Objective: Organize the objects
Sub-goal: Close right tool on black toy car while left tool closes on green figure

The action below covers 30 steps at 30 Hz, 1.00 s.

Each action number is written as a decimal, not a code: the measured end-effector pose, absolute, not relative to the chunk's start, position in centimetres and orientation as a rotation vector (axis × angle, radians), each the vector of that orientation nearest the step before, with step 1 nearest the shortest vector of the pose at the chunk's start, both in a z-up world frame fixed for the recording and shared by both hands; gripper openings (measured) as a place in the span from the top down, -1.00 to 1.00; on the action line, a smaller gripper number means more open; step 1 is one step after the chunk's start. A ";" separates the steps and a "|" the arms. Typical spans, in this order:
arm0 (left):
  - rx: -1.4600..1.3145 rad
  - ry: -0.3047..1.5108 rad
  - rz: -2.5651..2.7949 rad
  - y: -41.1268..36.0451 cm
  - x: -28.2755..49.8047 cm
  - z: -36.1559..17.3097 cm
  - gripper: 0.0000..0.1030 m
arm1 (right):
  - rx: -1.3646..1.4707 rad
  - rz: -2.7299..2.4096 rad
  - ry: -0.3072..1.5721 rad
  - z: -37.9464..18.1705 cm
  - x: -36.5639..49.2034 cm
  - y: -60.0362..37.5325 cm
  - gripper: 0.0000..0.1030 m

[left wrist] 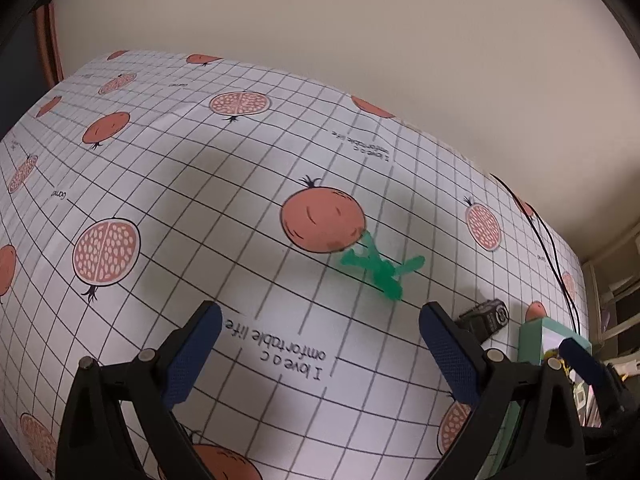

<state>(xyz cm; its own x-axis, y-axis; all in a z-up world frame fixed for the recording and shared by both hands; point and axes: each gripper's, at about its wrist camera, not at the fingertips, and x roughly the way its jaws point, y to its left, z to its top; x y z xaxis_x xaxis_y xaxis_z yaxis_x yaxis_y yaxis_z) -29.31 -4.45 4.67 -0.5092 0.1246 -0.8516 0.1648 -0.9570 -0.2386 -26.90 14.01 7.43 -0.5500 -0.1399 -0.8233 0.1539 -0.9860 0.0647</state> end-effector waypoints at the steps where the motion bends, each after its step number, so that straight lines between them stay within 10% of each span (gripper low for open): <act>1: 1.552 0.476 -2.666 -4.8 -29.5 4.5 -0.92 | 1.398 -2.627 0.023 7.3 -27.0 14.0 -1.00; 30: 1.664 0.353 -2.755 -2.4 -33.6 2.6 -0.91 | 1.562 -2.588 -0.083 2.6 -31.7 12.5 -0.71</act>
<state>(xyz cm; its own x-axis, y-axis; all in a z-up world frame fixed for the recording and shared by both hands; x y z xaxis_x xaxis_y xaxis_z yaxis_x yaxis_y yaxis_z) -33.59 -2.41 2.62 -0.4683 0.1940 -0.8620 0.0296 -0.9716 -0.2347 -31.72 12.52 2.62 -0.4615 -0.1291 -0.8777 0.0723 -0.9915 0.1078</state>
